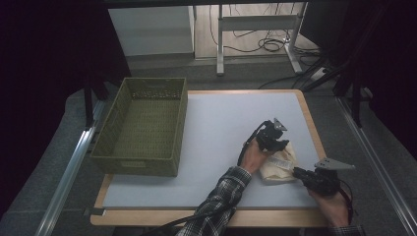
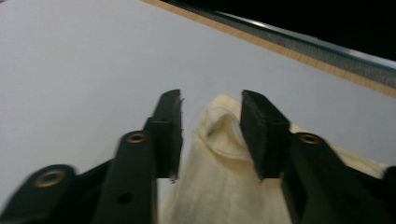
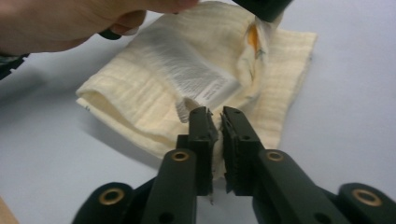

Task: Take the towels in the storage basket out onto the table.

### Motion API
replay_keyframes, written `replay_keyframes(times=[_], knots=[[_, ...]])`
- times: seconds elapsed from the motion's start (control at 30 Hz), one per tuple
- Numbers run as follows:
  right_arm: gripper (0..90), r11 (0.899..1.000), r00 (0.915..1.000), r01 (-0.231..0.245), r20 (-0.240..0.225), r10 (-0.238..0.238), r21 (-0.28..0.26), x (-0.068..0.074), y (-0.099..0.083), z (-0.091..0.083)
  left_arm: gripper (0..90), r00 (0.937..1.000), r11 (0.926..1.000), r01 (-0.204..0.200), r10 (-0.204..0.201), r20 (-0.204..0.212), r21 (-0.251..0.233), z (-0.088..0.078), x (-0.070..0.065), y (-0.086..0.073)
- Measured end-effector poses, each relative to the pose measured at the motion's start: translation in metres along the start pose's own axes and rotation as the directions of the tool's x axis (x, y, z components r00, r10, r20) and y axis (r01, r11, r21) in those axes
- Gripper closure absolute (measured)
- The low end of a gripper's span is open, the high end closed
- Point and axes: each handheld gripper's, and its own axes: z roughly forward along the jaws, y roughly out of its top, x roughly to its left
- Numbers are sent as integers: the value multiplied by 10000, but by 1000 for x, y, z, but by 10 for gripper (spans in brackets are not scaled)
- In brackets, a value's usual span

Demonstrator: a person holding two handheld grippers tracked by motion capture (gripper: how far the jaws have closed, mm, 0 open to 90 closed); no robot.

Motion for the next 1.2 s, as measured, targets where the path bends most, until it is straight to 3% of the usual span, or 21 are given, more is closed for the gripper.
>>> replay_keyframes(times=[0.1,0.27,0.43,0.6,0.8,1.0,1.2], knots=[[733,10000,9998,-9,187,11,-65,-2,0,-5,468,9997,9994,254,-255,-15,-253,-9,4,1],[687,9997,9979,61,641,-47,-218,-6,4,-21,375,9994,9982,227,-241,-235,-558,-28,8,2],[659,9989,9956,142,932,-101,-443,-9,14,-30,373,9984,9994,28,-48,-560,-354,-45,13,-3],[619,9986,9964,258,817,-219,-464,-5,24,-24,391,9971,9999,47,-55,-758,-110,-56,21,-16],[608,9998,9955,141,933,-151,116,-8,18,-7,416,9958,9985,545,-535,-747,107,-57,31,-35],[583,9992,9941,-175,1075,137,348,-17,4,-2,434,9949,9960,771,-739,-683,452,-52,37,-49],[547,9982,9954,-264,933,214,534,-22,-4,4,448,9931,9937,897,-842,-813,666,-49,39,-57]])
